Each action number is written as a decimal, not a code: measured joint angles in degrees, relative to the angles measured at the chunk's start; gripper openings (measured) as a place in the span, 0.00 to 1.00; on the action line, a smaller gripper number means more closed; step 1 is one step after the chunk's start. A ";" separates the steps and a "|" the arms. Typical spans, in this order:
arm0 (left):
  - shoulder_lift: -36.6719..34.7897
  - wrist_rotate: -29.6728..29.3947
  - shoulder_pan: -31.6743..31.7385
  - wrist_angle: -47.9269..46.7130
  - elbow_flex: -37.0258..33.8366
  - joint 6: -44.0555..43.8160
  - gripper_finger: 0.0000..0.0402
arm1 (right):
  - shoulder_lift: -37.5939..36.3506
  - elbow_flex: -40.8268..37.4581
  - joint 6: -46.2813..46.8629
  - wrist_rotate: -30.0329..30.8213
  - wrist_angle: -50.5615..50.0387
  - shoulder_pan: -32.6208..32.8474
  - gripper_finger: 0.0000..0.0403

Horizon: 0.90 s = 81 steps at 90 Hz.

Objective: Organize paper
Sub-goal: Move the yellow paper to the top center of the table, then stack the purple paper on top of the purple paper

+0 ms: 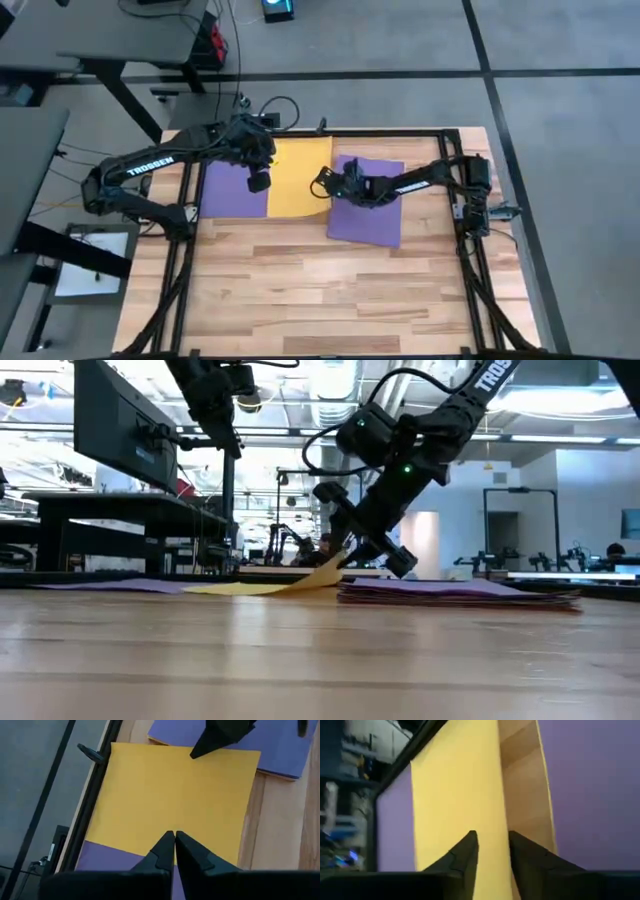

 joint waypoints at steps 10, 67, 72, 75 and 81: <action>0.00 0.00 0.00 0.04 0.00 0.04 0.00 | -1.53 0.00 -9.76 -1.15 -1.84 -0.57 0.34; 0.26 -0.48 -0.07 1.53 0.00 -7.50 0.00 | -17.57 -6.16 -73.76 -25.00 -26.83 -3.51 0.35; 0.26 -0.49 -0.07 1.52 0.00 -8.93 0.00 | -16.17 -8.05 -74.50 -26.56 -23.42 -3.48 0.34; 0.26 -0.50 -0.07 1.45 0.00 -10.04 0.00 | -15.33 -9.07 -74.66 -26.56 -22.83 -3.23 0.34; 0.26 -0.50 -0.20 1.02 0.00 -12.02 0.00 | -13.85 -10.73 -75.00 -26.55 -21.66 -3.13 0.33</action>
